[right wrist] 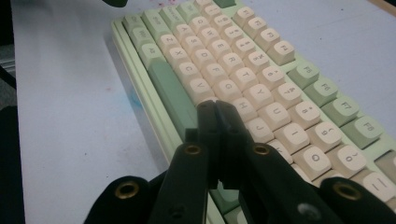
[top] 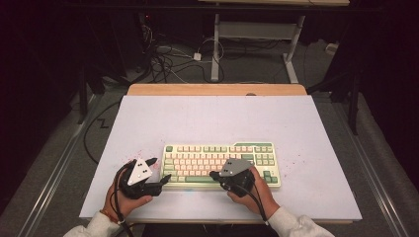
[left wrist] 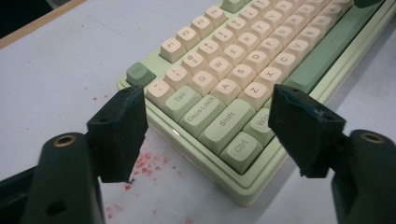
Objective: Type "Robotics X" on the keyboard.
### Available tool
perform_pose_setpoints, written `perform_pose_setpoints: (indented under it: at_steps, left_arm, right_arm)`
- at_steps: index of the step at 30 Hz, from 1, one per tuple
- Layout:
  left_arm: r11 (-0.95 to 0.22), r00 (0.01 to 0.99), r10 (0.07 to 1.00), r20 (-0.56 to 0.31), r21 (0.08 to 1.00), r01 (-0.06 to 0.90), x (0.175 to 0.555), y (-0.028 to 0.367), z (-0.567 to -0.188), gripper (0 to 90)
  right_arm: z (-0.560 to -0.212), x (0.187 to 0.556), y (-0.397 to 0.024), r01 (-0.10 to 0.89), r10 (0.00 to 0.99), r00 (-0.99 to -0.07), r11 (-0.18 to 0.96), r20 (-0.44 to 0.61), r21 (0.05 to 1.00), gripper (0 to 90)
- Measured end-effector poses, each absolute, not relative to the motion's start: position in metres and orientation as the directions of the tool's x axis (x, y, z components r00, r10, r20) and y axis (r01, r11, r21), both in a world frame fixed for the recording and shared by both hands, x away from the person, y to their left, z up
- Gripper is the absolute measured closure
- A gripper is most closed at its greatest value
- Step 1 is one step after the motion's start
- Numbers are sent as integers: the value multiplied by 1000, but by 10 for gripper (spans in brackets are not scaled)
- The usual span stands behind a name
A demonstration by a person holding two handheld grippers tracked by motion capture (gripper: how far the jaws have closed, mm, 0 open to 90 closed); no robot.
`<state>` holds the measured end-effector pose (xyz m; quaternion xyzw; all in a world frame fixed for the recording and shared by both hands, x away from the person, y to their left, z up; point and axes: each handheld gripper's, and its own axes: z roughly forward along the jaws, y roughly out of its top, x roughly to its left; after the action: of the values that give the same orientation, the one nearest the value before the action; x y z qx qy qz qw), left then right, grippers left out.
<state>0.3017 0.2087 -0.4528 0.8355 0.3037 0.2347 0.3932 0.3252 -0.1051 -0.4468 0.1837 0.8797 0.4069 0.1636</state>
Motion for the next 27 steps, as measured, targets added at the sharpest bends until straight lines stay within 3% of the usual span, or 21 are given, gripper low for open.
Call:
perform_pose_setpoints:
  at_steps: [5, 14, 27]
  left_arm:
    - [-484, 704, 700, 123, 807, 340, 303, 211, -451, 399]
    - [-452, 716, 696, 65, 814, 365, 309, 218, -447, 876]
    - [-515, 761, 646, 52, 766, 385, 318, 205, -454, 879]
  right_arm:
    - [-445, 325, -106, 188, 457, -879, 594, -136, 782, 898]
    - [-441, 323, -107, 184, 459, -878, 583, -134, 791, 891]
    - [-437, 325, -111, 183, 470, -872, 570, -135, 801, 895]
